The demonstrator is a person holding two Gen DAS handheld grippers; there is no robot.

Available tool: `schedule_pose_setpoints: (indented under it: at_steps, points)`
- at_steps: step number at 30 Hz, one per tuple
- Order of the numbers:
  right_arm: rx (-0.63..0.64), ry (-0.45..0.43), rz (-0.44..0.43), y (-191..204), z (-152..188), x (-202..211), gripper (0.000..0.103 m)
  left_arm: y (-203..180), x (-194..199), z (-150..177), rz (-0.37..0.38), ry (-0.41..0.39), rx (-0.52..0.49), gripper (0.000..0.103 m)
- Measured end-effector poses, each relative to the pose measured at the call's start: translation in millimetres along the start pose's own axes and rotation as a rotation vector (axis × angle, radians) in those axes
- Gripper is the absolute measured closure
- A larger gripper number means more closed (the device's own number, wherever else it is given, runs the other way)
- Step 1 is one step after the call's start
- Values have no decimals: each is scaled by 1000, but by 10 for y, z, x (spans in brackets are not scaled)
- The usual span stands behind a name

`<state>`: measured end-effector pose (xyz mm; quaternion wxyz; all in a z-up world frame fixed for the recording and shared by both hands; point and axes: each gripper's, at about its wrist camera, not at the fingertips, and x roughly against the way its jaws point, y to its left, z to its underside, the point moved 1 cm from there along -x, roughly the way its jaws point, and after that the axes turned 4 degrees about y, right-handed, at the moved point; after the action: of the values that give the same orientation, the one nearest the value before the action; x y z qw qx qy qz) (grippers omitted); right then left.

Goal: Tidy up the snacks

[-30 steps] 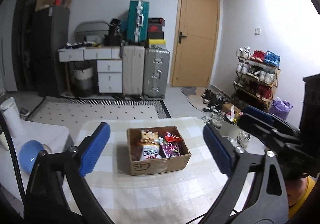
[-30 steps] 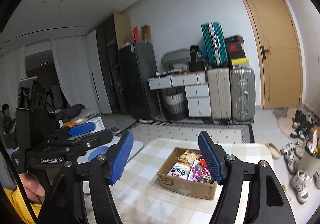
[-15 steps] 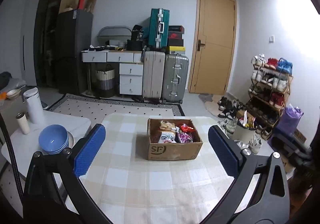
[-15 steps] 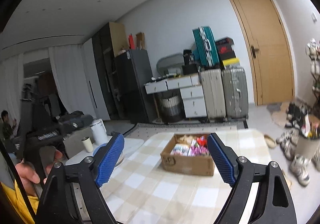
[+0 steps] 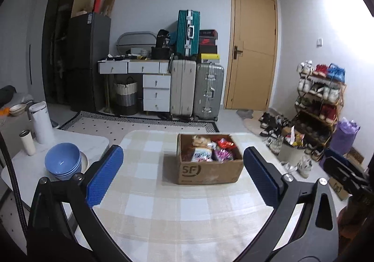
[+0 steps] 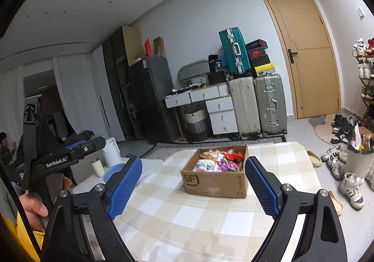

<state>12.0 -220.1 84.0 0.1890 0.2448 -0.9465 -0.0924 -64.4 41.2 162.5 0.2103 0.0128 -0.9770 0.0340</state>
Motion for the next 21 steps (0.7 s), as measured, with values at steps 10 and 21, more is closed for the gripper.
schedule_pose_setpoints:
  at_steps: [10, 21]
  points:
    - [-32, 67, 60, -390, 571, -733, 12, 13, -1322, 678, 2, 152, -19, 0]
    - [-9, 4, 127, -761, 869, -1277, 12, 87, -2201, 1055, 0, 99, 27, 0]
